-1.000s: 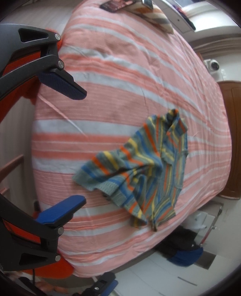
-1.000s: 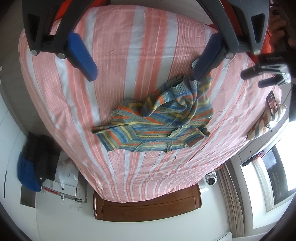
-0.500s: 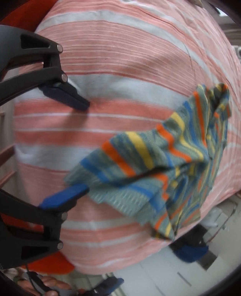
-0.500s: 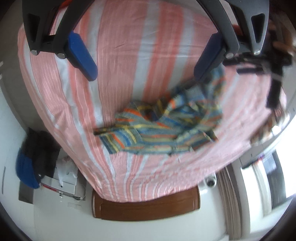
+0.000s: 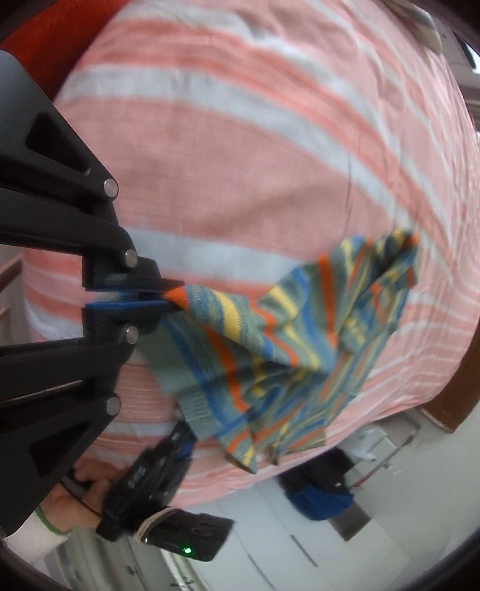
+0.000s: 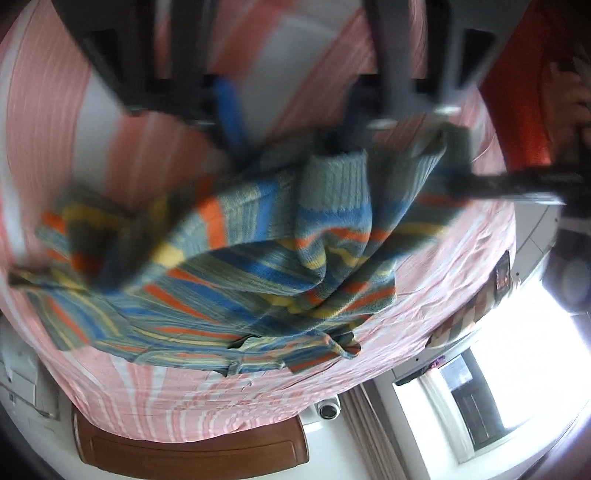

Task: Fold small clothes

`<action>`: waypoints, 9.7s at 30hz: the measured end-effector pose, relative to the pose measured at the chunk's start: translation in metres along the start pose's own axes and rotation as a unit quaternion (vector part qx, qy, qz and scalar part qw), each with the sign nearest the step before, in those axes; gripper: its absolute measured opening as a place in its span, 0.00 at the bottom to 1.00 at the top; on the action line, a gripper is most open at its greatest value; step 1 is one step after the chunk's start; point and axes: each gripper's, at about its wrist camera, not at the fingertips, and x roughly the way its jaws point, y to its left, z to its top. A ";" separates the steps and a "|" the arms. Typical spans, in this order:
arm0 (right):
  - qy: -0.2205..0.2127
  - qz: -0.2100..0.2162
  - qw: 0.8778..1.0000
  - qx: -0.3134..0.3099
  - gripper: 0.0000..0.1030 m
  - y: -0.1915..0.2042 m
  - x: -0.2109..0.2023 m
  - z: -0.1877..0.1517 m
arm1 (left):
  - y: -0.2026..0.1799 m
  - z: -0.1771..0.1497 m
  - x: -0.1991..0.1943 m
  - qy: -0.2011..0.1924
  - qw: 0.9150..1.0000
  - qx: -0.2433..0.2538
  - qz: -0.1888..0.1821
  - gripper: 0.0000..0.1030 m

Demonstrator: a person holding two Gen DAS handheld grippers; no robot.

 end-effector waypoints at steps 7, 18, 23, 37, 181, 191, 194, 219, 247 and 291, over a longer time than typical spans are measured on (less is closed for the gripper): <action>0.035 0.047 0.998 0.010 0.09 0.004 -0.100 -0.045 | 0.017 -0.014 -0.023 0.031 0.998 0.056 0.020 0.01; 0.061 -0.035 0.994 0.084 0.35 -0.014 -0.125 -0.123 | 0.022 -0.038 -0.011 0.045 0.996 0.069 0.040 0.02; 0.035 -0.048 0.993 0.101 0.51 -0.020 -0.135 -0.120 | 0.034 -0.042 -0.009 0.052 0.997 0.048 0.040 0.14; -0.002 -0.074 0.991 0.110 0.55 -0.022 -0.138 -0.116 | 0.047 -0.051 -0.028 0.035 0.998 0.029 0.051 0.64; 0.089 -0.230 0.963 -0.106 0.33 -0.133 0.060 0.127 | 0.084 -0.044 -0.014 -0.063 0.970 -0.021 0.235 0.91; -0.052 -0.306 0.938 0.153 0.04 -0.272 -0.115 0.102 | 0.085 -0.042 -0.010 -0.062 0.971 -0.023 0.229 0.91; -0.035 -0.312 0.927 0.204 0.04 -0.305 -0.135 0.072 | 0.083 -0.042 -0.007 -0.061 0.970 -0.020 0.235 0.91; 0.020 -0.290 0.910 0.296 0.31 -0.340 -0.148 0.012 | 0.083 -0.047 -0.009 -0.059 0.969 -0.011 0.239 0.92; 0.105 -0.287 0.943 -0.131 0.03 -0.253 0.087 0.244 | 0.084 -0.035 0.004 -0.060 0.966 -0.004 0.251 1.00; -0.063 -0.291 0.935 0.194 0.44 -0.238 -0.183 -0.041 | 0.085 -0.043 0.004 -0.067 0.970 -0.008 0.232 1.00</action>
